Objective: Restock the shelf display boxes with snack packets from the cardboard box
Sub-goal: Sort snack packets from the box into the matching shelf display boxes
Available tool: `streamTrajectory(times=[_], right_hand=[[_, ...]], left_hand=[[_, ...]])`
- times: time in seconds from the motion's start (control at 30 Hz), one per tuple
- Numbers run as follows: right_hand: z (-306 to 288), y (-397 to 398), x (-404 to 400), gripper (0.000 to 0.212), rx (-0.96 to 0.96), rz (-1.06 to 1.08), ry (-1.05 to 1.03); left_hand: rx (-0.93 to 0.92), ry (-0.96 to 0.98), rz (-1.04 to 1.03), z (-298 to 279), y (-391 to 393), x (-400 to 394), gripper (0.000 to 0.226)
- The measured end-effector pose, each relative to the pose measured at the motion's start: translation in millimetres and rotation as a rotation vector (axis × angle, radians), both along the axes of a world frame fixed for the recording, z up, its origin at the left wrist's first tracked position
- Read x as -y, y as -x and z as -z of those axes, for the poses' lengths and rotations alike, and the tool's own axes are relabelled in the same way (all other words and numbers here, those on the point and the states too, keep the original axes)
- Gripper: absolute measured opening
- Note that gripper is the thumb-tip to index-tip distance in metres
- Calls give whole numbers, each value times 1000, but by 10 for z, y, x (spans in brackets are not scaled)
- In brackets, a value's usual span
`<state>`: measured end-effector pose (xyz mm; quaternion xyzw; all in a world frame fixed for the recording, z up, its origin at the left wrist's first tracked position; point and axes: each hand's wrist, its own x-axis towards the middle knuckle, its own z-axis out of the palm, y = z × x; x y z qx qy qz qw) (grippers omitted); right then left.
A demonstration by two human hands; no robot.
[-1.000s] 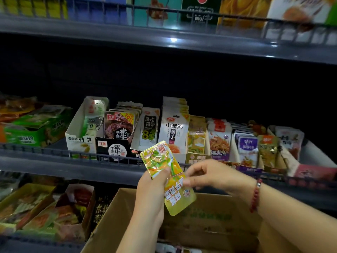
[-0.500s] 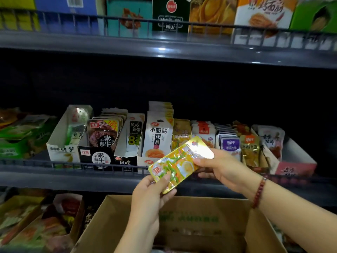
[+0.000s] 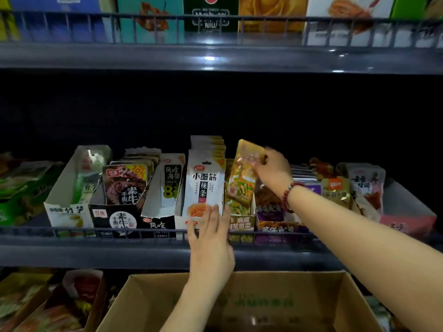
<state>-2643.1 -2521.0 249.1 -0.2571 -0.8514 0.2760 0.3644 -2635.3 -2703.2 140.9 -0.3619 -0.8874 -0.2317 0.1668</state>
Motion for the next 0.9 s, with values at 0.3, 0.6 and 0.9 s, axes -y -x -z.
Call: streamTrajectory(times=[0.3, 0.6, 0.9], right_hand=[[321, 259, 7, 47, 227, -106, -136], [311, -250, 150, 55, 185, -160, -147], [539, -1817, 469, 19, 372, -412, -228]], left_hand=[[-163, 51, 4, 217, 111, -37, 103], [128, -131, 99, -5, -53, 64, 65], [437, -233, 210, 10, -826, 241, 35]])
